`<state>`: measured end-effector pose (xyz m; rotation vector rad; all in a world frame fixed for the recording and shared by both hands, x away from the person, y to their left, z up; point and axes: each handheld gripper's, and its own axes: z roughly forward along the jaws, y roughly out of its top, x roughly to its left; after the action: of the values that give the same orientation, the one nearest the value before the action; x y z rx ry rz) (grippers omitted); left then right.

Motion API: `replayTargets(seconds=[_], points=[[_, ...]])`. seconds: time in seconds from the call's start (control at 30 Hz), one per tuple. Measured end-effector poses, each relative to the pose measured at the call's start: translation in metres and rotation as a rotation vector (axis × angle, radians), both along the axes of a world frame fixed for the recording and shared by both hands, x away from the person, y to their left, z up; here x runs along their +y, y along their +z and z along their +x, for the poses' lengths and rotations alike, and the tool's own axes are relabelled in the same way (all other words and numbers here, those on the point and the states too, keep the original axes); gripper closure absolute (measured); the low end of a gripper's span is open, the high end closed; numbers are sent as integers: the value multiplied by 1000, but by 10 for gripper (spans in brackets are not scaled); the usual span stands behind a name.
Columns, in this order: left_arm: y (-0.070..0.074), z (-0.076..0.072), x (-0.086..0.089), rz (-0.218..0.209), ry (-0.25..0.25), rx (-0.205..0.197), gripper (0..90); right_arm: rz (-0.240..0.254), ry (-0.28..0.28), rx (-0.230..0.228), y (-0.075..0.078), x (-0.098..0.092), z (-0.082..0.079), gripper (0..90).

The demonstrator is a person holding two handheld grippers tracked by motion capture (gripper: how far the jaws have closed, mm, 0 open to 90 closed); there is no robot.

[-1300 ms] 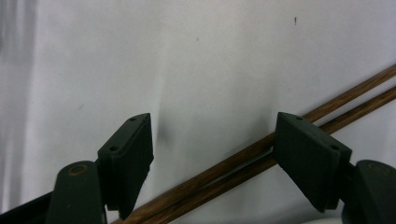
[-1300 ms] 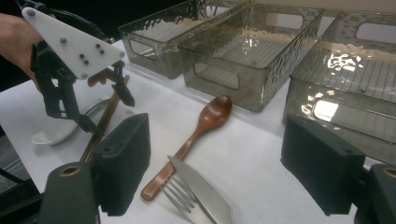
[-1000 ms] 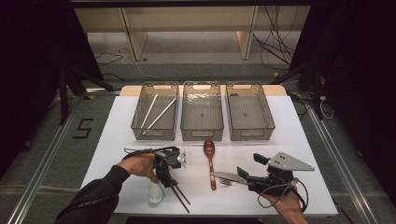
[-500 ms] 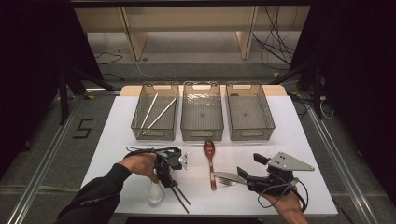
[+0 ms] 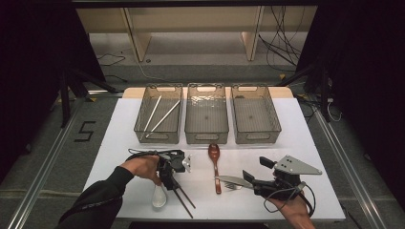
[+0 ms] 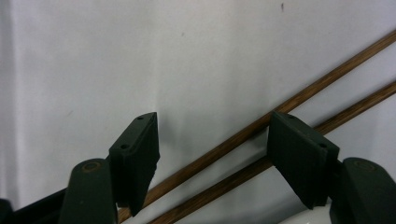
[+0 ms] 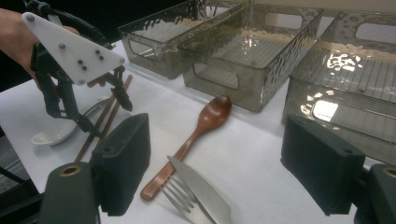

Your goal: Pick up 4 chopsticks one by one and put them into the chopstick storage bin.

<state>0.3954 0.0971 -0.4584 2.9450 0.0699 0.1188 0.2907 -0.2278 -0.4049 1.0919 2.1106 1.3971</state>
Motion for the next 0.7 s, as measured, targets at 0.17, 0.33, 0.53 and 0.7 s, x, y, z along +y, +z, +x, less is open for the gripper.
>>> replayTargets(seconds=[0.17,0.33,0.53,0.7], points=[[1,1,0,-9,11,-37,360,-1,0,0,0,0,0,249],[-1,1,0,-5,-12,-5,360,0,0,1,0,0,0,249],[-3,1,-2,28,-31,12,380,-1,0,0,0,0,0,249],[-4,3,-1,19,-31,20,377,0,-2,1,0,0,0,250]])
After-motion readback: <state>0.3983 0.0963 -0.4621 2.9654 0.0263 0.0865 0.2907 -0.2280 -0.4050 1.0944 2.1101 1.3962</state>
